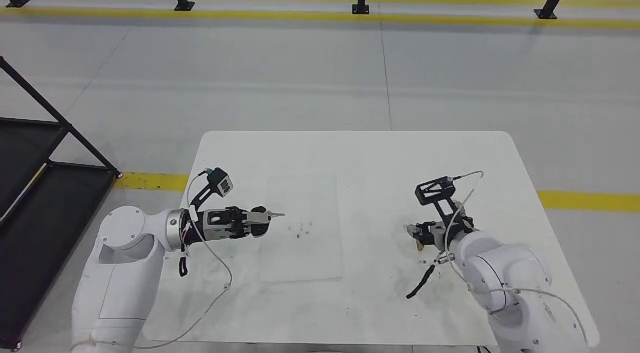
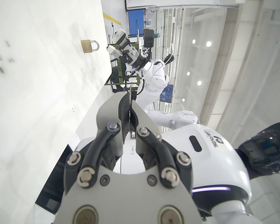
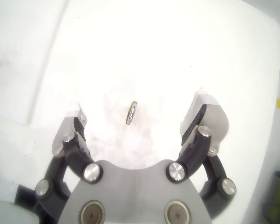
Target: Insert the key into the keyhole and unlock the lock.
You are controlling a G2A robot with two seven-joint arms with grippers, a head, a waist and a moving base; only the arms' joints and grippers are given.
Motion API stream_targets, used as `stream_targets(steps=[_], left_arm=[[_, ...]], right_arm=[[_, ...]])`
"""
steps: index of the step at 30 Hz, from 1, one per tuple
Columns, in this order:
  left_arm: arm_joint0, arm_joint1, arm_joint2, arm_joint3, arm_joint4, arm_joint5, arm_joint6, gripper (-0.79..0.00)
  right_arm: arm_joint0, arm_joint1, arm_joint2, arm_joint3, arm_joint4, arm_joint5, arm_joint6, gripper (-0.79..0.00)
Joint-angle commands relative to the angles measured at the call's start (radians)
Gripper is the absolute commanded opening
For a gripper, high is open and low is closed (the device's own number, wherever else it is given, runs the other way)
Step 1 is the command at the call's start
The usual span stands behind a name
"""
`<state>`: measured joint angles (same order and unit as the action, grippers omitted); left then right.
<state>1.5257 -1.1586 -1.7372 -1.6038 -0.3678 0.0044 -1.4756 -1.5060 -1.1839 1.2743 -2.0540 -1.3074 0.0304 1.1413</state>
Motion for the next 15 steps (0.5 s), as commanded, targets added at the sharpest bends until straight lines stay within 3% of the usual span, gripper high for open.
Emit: stream_targets(steps=[1,15], left_arm=[[0.0,0.0,0.0,0.0,0.0,0.0,0.0,-0.785],[0.0,0.0,0.0,0.0,0.0,0.0,0.0,-0.785]], right_arm=[[0.016,-0.004,-0.021,0.009,0.005,0.02,0.018,0.0],[0.033,-0.004,-0.023,0.028,0.027,-0.004,0.041,0.0]])
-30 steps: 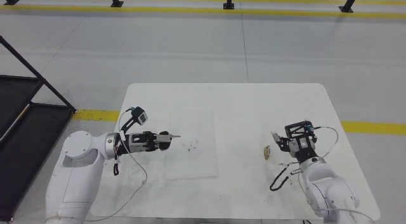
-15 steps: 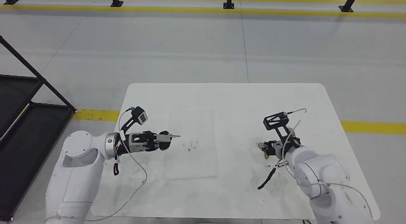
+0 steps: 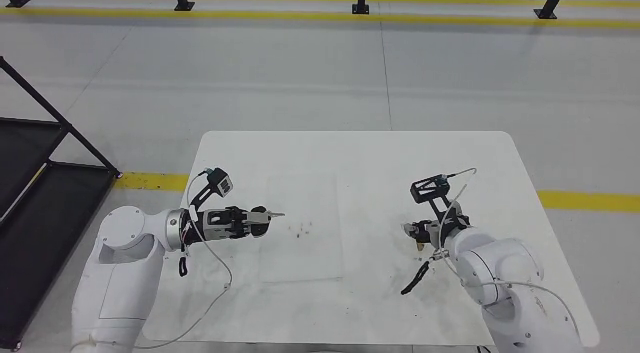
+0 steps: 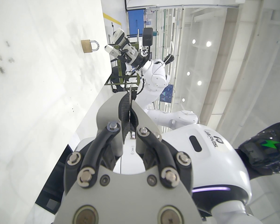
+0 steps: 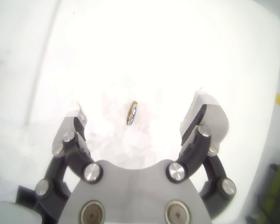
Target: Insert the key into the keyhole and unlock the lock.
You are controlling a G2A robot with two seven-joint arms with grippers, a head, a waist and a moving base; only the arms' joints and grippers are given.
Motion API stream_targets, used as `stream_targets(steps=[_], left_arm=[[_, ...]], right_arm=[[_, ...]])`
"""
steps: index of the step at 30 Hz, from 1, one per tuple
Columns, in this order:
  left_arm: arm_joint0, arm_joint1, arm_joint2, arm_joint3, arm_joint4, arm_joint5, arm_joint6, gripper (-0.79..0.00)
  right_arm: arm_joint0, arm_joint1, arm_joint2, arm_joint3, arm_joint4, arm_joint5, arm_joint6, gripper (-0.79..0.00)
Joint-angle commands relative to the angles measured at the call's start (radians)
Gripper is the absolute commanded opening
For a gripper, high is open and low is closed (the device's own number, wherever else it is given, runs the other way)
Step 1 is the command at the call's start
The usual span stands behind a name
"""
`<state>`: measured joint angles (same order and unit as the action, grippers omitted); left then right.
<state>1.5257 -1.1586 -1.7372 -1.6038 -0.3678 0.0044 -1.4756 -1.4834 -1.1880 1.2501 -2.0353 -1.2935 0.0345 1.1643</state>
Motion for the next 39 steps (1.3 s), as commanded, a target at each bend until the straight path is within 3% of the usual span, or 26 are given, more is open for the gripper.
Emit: stream_targets(steps=[1,9,19,26,39], left_arm=[[0.0,0.0,0.0,0.0,0.0,0.0,0.0,-0.785],[0.0,0.0,0.0,0.0,0.0,0.0,0.0,-0.785],[0.0,0.0,0.0,0.0,0.0,0.0,0.0,-0.785],[0.0,0.0,0.0,0.0,0.0,0.0,0.0,-0.785],[0.0,0.0,0.0,0.0,0.0,0.0,0.0,-0.785]], right_arm=[[0.03,-0.001,0.0,0.015,0.036,-0.017,0.06,0.0],[0.204,-0.009,-0.018,0.095,0.223,-0.035,0.372,0.0],[0.313,0.01,-0.157,0.281,0.164,0.044,0.372,0.0],[0.35,0.038,-0.233,0.335,0.221,0.101,0.372,0.0],[0.346,0.045,-0.242,0.354,0.266,0.123,0.354,0.0]])
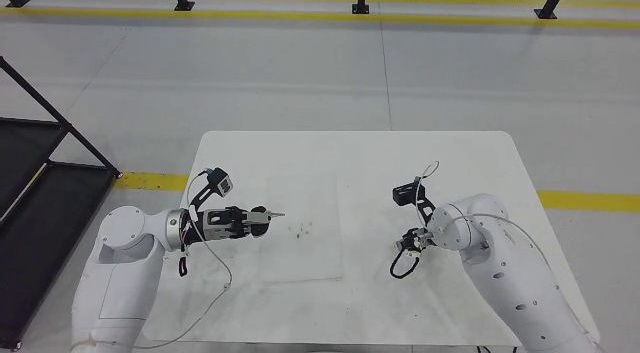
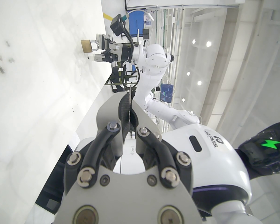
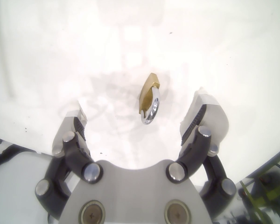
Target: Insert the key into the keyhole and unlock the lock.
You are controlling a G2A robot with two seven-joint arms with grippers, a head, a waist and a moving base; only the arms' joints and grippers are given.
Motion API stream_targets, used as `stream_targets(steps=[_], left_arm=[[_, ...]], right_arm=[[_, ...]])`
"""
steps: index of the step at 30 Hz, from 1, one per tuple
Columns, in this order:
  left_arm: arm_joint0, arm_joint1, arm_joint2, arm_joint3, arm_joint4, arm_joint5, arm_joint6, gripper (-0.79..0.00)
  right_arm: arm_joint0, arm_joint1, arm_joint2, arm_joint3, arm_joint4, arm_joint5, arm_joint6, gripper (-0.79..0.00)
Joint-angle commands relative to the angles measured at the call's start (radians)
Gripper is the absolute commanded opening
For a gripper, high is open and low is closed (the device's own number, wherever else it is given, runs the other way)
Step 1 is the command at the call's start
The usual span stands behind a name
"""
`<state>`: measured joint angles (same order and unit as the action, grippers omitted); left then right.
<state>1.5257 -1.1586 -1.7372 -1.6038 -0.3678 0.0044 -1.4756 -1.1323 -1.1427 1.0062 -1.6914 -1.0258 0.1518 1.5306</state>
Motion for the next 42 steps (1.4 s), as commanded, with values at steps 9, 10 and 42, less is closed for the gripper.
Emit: stream_targets(steps=[9,10,42], left_arm=[[0.0,0.0,0.0,0.0,0.0,0.0,0.0,-0.785],[0.0,0.0,0.0,0.0,0.0,0.0,0.0,-0.785],[0.0,0.0,0.0,0.0,0.0,0.0,0.0,-0.785]], right_arm=[[0.021,-0.006,0.01,0.064,0.018,0.104,0.005,0.0],[0.022,-0.006,0.01,0.065,0.024,0.105,0.005,0.0],[0.031,-0.012,-0.014,0.09,0.039,0.07,-0.014,-0.539]])
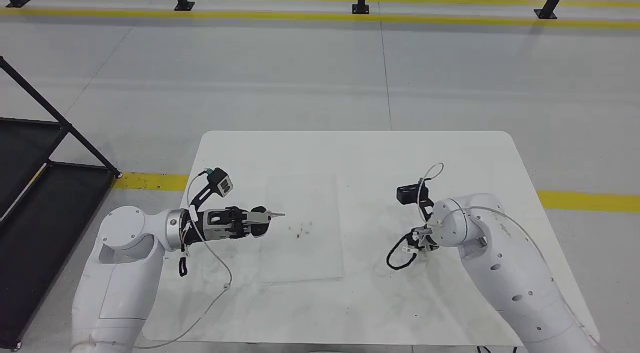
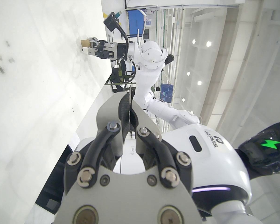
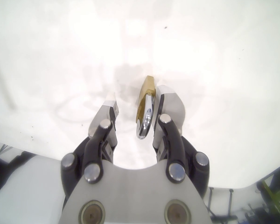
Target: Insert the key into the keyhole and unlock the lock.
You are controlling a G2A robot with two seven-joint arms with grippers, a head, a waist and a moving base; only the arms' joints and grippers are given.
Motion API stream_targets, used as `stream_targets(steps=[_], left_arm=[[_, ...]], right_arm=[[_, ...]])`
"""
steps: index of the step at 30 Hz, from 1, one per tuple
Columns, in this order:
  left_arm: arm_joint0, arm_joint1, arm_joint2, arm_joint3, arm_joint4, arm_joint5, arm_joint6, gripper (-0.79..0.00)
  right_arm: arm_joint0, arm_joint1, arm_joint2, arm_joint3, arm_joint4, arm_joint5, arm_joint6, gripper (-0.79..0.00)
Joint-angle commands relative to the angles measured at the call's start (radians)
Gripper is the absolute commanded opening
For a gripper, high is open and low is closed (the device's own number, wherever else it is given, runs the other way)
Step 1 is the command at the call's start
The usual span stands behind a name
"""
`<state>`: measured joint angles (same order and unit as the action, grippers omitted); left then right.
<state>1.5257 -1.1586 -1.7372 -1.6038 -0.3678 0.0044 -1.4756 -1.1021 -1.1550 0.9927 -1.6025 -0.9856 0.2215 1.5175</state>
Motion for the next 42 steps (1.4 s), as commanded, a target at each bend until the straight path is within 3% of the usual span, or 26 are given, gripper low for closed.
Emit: stream_targets(steps=[1,2,3,10,14,20,21,34,42], left_arm=[[0.0,0.0,0.0,0.0,0.0,0.0,0.0,-0.785],[0.0,0.0,0.0,0.0,0.0,0.0,0.0,-0.785],[0.0,0.0,0.0,0.0,0.0,0.0,0.0,-0.785],[0.0,0.0,0.0,0.0,0.0,0.0,0.0,-0.785],[0.0,0.0,0.0,0.0,0.0,0.0,0.0,-0.785],[0.0,0.0,0.0,0.0,0.0,0.0,0.0,-0.785],[0.0,0.0,0.0,0.0,0.0,0.0,0.0,-0.785],[0.0,0.0,0.0,0.0,0.0,0.0,0.0,-0.785],[0.007,-0.002,0.021,-0.01,-0.004,0.0,0.03,-0.785]], right_arm=[[0.002,-0.001,-0.002,0.003,-0.003,0.001,-0.001,-0.628],[0.002,-0.001,-0.003,0.004,-0.006,0.003,-0.001,-0.763],[0.003,-0.001,-0.004,0.004,-0.008,0.006,-0.002,-0.785],[-0.005,0.001,0.05,0.008,0.033,0.048,-0.032,-0.785],[-0.034,0.006,0.159,0.024,0.222,0.046,-0.076,-0.785],[-0.11,0.011,0.327,0.084,0.621,-0.009,-0.127,-0.785],[-0.118,0.009,0.336,0.103,0.683,-0.019,-0.122,-0.785],[-0.118,0.009,0.336,0.103,0.683,-0.019,-0.122,-0.785],[-0.223,-0.001,0.407,0.091,1.04,-0.044,-0.25,-0.785]])
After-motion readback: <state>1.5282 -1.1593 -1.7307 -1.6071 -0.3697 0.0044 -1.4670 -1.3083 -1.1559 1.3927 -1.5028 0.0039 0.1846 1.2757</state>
